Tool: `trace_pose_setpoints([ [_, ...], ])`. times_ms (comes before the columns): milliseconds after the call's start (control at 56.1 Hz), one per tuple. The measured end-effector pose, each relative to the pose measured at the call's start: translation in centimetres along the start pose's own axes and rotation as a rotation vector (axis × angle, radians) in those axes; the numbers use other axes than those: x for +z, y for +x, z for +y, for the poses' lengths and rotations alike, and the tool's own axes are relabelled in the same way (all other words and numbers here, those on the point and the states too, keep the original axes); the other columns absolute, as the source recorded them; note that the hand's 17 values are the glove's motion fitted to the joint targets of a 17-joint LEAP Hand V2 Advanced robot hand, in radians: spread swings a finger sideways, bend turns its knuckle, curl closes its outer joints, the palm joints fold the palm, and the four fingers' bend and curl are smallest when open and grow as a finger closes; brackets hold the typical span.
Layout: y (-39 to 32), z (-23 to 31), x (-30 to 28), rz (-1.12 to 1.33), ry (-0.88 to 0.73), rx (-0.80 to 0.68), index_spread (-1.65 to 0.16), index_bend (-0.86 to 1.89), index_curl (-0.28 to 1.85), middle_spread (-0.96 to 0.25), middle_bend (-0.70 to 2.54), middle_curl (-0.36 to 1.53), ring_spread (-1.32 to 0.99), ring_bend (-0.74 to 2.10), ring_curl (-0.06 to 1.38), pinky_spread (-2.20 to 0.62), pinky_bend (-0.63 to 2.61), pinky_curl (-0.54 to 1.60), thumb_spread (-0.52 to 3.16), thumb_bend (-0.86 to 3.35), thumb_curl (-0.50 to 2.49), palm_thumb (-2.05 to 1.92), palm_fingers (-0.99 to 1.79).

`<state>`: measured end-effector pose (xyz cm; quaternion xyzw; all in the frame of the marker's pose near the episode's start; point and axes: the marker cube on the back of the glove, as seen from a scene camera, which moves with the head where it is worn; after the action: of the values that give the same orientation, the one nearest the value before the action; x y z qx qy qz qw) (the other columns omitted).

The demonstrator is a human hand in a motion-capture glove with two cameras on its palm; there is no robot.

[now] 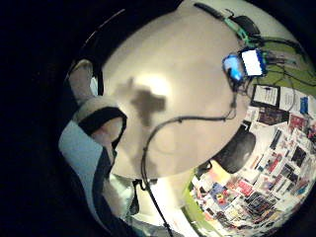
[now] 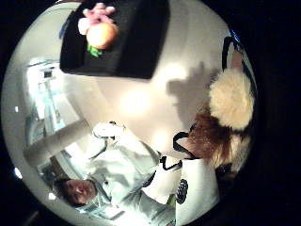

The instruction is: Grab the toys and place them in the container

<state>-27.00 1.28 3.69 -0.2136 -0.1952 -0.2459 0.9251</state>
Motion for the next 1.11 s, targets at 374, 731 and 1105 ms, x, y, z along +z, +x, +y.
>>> trace_pose_setpoints([
  [374, -8.8, -8.3, -12.1, -0.057, 0.666, -0.085, -0.23, 0.81, 1.08, -0.35, 0.72, 0.66, -0.4, 1.18, 0.65, -0.4, 1.31, 0.63, 0.65, 0.05, 0.99, 0.71, 0.73],
  [731, -10.1, -15.2, -7.4, -0.102, 0.529, -0.077, -0.29, 0.13, 0.72, -0.08, 0.18, 0.48, -0.08, 0.22, 0.37, -0.03, 1.01, 0.47, 1.16, -0.06, 0.61, 0.09, -0.42],
  [1105, -8.0, -12.1, -8.6, -0.181, 0.549, -0.168, -0.33, 0.16, 0.53, -0.15, 0.1, 0.32, 0.0, 0.12, 0.23, 0.07, 0.87, 0.38, 1.41, 0.01, 0.45, 0.13, -0.25],
])
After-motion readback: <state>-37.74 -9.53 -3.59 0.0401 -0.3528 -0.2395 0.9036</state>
